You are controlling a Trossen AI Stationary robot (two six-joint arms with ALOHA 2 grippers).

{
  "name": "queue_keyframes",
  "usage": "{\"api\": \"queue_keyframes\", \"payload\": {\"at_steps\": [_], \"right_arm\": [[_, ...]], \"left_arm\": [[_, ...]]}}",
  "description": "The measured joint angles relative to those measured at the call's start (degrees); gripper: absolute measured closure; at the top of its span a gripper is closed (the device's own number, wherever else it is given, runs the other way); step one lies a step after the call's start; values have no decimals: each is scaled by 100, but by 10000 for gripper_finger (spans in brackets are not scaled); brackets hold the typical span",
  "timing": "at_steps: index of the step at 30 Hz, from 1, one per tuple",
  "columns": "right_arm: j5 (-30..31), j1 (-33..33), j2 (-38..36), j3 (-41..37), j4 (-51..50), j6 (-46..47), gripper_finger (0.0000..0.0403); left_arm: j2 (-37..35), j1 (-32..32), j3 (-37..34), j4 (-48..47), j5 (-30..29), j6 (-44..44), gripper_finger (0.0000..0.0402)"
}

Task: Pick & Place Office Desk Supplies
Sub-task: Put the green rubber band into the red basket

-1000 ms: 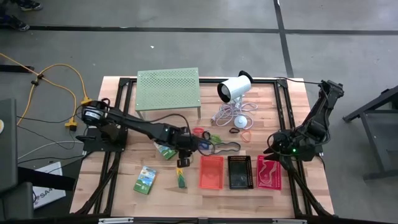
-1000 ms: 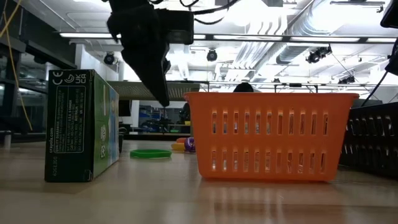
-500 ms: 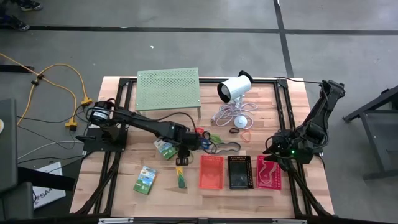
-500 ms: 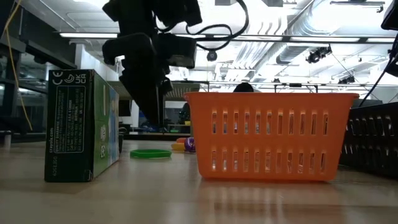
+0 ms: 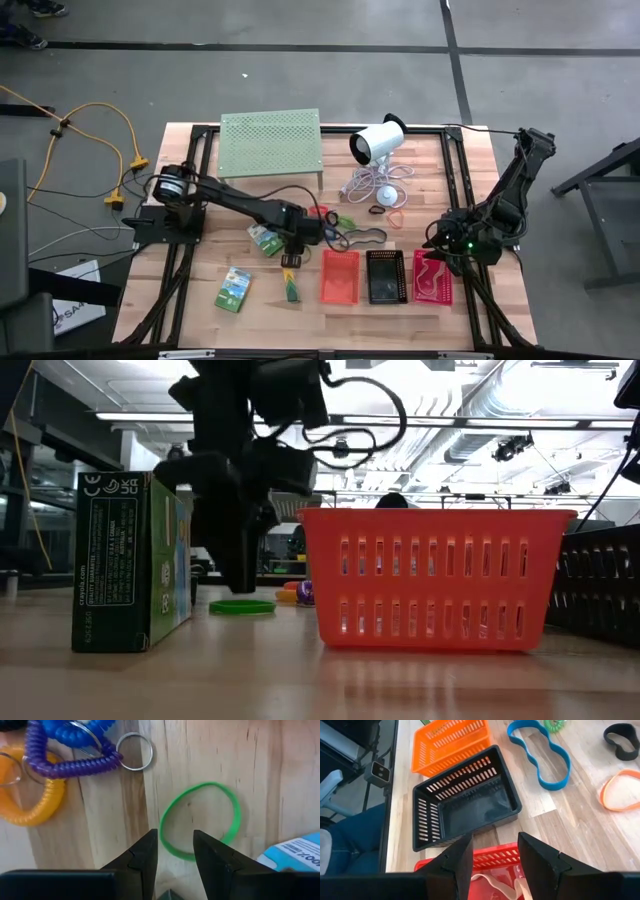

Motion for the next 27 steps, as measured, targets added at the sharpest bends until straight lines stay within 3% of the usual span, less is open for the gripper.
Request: {"api": "queue_keyframes", "payload": {"at_steps": [27], "right_arm": [[-19,0,0,0,19,0,259]], "left_arm": [[207,50,13,-99,-6,6,292]]}}
